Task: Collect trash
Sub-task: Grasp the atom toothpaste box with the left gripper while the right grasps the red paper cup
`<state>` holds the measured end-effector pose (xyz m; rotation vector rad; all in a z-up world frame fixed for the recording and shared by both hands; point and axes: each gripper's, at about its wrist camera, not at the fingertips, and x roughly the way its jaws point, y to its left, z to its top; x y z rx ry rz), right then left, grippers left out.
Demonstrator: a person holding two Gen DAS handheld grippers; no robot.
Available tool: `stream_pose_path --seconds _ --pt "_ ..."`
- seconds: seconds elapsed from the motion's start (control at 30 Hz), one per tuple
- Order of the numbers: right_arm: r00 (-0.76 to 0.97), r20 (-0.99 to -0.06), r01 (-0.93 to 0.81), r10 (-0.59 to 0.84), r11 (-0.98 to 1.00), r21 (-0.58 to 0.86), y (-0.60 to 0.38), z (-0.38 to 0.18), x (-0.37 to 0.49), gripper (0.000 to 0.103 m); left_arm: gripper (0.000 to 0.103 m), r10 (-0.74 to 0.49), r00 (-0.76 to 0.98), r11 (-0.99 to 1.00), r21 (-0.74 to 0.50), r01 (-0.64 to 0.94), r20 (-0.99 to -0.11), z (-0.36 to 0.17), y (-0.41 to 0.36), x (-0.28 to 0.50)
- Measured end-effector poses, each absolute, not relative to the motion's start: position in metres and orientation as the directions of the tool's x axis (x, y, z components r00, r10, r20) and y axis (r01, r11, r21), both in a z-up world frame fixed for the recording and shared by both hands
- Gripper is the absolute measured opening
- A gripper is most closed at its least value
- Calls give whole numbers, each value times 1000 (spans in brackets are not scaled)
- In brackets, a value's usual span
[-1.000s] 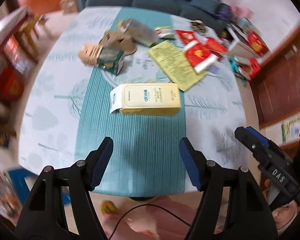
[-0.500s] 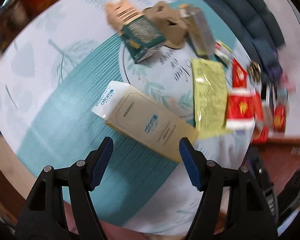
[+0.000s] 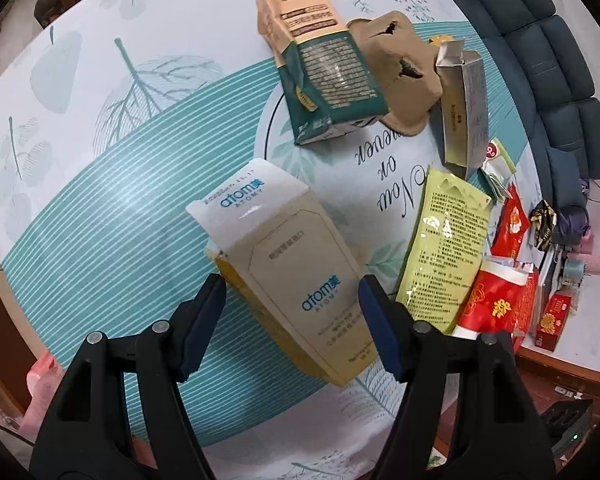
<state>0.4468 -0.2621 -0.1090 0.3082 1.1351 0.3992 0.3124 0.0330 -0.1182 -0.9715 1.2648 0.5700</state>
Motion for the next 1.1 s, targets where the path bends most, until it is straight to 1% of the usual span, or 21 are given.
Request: stream_pose_path --seconds 0.07,0.17,0.23,0.3,0.5,0.63,0.7,0.73,0.77,0.83,0.9,1.0,1.1 --pt "355 -806 -156 473 880 448 -258 -114 453 41 66 -126 240 520 -270 -810 -963 -117 30 319" --pt "355 -800 -156 483 875 459 -254 -116 456 26 66 -115 231 544 -256 -799 -966 -115 27 329" --pt "361 -789 -161 497 867 472 -252 -116 455 12 67 -111 227 554 -250 -794 -968 -117 25 334" --pt "371 -775 -165 511 858 486 -253 -113 451 5 68 -111 219 569 -242 -786 -970 -118 24 338" --pt "397 -744 -165 538 839 518 -261 -106 432 4 71 -72 200 626 -200 -753 -977 -119 18 352" --pt "412 -734 -166 540 836 523 -264 -101 420 4 71 -144 135 641 -197 -742 -980 -142 6 361" --pt "416 -733 -166 539 837 521 -266 -99 415 4 70 -90 153 679 -173 -713 -984 -138 -3 365" --pt "417 -732 -166 539 837 521 -268 -98 412 4 66 -83 154 700 -167 -694 -985 -139 -8 367" --pt "417 -732 -168 539 837 521 -269 -97 410 4 64 -73 151 724 -157 -671 -986 -140 -13 369" --pt "417 -730 -175 542 836 521 -271 -95 405 4 54 -67 168 747 -161 -645 -984 -139 -18 368" --pt "416 -729 -183 544 835 518 -272 -92 398 4 51 -58 175 780 -154 -607 -983 -136 -23 366" --pt "418 -725 -191 547 833 519 -272 -86 386 3 51 -8 181 840 -105 -532 -983 -126 -33 360" --pt "429 -721 -185 544 834 519 -273 -77 366 3 51 2 201 893 -89 -442 -980 -111 -40 351"
